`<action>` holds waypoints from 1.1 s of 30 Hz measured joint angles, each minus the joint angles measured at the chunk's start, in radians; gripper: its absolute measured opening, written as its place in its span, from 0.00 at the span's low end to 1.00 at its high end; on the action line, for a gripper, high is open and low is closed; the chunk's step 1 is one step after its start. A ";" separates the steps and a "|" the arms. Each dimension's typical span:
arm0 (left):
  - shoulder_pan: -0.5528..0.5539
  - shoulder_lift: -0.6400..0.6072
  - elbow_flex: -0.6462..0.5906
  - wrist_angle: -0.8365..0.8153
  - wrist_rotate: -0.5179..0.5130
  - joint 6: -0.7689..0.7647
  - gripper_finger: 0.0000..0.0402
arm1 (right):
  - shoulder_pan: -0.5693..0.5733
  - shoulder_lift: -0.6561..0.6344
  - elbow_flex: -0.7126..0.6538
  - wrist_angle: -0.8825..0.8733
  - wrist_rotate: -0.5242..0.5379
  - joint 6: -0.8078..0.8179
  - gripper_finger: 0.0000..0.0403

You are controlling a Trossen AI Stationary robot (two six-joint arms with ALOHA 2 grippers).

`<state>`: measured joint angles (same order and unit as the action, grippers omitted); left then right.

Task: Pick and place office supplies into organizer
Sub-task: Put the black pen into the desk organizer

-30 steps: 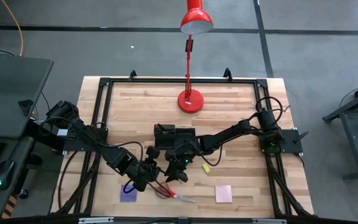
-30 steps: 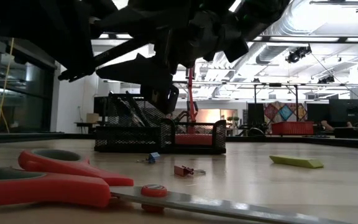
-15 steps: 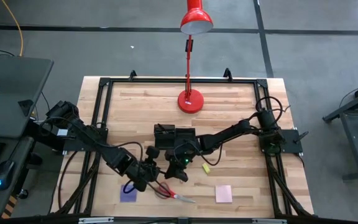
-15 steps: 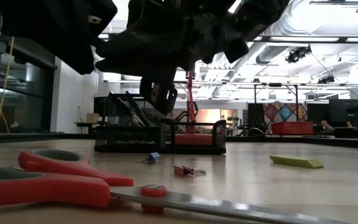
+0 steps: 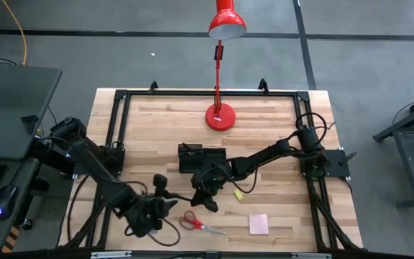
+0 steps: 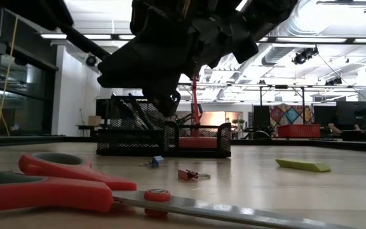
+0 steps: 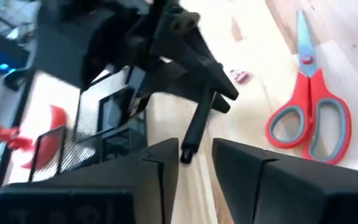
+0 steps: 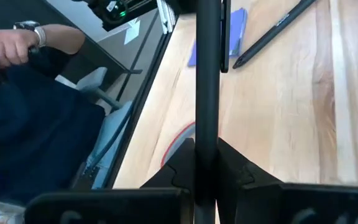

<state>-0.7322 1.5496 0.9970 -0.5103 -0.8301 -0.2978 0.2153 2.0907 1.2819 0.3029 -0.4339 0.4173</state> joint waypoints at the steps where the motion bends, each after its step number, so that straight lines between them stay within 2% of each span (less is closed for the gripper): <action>1: -0.016 -0.009 0.000 -0.030 -0.026 -0.044 0.25 | 0.000 0.000 0.000 0.001 0.000 -0.006 0.03; 3: -0.054 -0.027 0.000 -0.110 -0.097 -0.151 0.26 | 0.002 0.000 0.000 0.000 0.018 -0.025 0.03; 8: -0.157 -0.051 -0.013 -0.239 -0.366 -0.458 0.29 | 0.015 0.000 0.000 -0.013 0.107 -0.095 0.04; 15: -0.269 -0.056 -0.014 -0.404 -0.594 -0.898 0.32 | 0.041 0.000 0.000 0.018 0.287 -0.241 0.04; 22: -0.344 -0.056 -0.112 -0.410 -0.724 -1.232 0.33 | 0.062 0.000 0.000 0.100 0.568 -0.379 0.04; 25: -0.357 -0.055 -0.185 -0.411 -0.738 -1.406 0.33 | 0.071 0.000 0.000 0.144 0.666 -0.435 0.04; 28: -0.353 -0.054 -0.244 -0.405 -0.740 -1.508 0.33 | 0.074 0.000 0.000 0.209 0.710 -0.462 0.04; 33: -0.304 -0.054 -0.285 -0.402 -0.741 -1.541 0.33 | 0.074 0.000 0.000 0.293 0.713 -0.489 0.04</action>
<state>-1.0362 1.4960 0.7122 -0.9121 -1.5713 -1.8385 0.2889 2.0903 1.2816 0.5955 0.2790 -0.0718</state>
